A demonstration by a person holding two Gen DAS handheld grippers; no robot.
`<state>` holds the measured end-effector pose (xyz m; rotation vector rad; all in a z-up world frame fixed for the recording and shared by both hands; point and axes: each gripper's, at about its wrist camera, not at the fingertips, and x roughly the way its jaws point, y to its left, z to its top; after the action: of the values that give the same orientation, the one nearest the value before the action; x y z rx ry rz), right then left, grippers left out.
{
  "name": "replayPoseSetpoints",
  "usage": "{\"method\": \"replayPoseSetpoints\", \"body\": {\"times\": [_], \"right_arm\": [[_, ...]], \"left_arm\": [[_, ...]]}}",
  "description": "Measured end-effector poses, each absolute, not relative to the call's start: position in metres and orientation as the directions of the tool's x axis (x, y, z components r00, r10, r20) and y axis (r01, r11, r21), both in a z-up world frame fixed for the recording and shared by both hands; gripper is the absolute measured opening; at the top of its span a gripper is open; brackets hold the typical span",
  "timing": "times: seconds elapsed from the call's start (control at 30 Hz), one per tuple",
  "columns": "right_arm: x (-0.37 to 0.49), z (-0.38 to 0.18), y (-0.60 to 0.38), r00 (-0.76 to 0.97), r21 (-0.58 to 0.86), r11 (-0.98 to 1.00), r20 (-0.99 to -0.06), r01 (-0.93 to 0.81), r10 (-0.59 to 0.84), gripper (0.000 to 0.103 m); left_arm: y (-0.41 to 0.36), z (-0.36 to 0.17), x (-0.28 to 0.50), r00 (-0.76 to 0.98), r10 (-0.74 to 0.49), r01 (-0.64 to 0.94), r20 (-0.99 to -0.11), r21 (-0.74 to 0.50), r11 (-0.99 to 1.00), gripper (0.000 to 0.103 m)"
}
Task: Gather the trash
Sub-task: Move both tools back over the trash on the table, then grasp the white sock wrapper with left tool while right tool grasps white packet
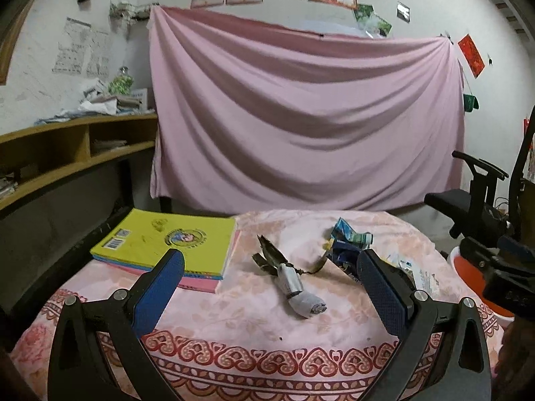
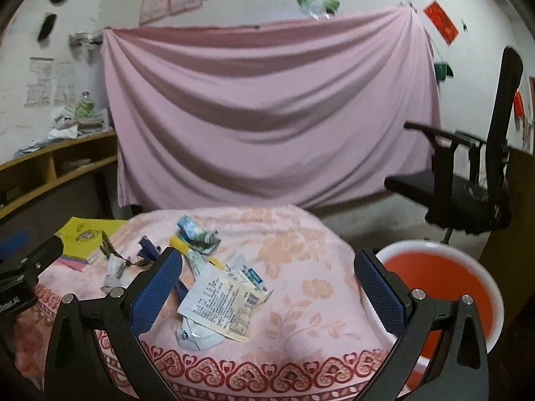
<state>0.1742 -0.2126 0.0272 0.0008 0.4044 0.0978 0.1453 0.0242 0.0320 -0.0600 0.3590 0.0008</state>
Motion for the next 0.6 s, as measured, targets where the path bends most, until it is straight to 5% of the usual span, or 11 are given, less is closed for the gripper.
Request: {"method": "replayPoseSetpoints", "body": {"times": [0.37, 0.47, 0.6], "right_arm": [[0.205, 0.008, -0.199, 0.833, 0.013, 0.993, -0.544, -0.115, 0.104, 0.103], [0.212, 0.003, -0.2, 0.806, 0.024, 0.994, -0.584, -0.108, 0.102, 0.102], [0.22, -0.005, -0.201, 0.765, 0.055, 0.992, -0.633, -0.111, 0.121, 0.099]], "left_arm": [[0.033, 0.01, 0.198, 0.821, -0.081, -0.006, -0.565, -0.149, 0.989, 0.1], [0.032, 0.004, 0.206, 0.793, -0.109, 0.006, -0.599, -0.171, 0.985, 0.091], [0.026, -0.004, 0.217, 0.745, -0.132, 0.024, -0.654, -0.172, 0.985, 0.067]]}}
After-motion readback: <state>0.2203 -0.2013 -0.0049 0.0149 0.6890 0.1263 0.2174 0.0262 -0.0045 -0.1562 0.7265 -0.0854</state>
